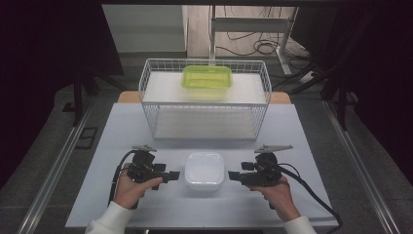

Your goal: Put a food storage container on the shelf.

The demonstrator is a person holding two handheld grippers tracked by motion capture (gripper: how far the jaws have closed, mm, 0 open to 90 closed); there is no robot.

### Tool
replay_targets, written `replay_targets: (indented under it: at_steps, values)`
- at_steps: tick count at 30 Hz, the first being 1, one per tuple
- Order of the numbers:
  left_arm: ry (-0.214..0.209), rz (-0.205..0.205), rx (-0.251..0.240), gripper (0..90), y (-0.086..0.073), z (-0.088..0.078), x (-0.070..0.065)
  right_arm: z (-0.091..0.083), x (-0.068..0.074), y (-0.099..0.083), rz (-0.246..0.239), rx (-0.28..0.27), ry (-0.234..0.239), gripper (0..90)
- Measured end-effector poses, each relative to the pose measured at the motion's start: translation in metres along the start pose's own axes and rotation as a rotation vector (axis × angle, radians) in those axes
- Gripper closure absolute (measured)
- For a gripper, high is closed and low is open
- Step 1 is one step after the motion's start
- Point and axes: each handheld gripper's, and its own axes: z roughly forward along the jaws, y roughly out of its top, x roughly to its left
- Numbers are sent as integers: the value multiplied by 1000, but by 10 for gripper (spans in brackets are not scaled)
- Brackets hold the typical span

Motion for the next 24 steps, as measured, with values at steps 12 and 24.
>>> replay_targets:
  at_steps: [12, 24]
  values:
    - [-28, -58, -11, 255, -1, 3, 2, 16, 3, 7, 28, 6, 34, 281]
    - [-114, -150, -20, 258, 5, 20, 7, 34, 4, 9, 88, 21, 57, 327]
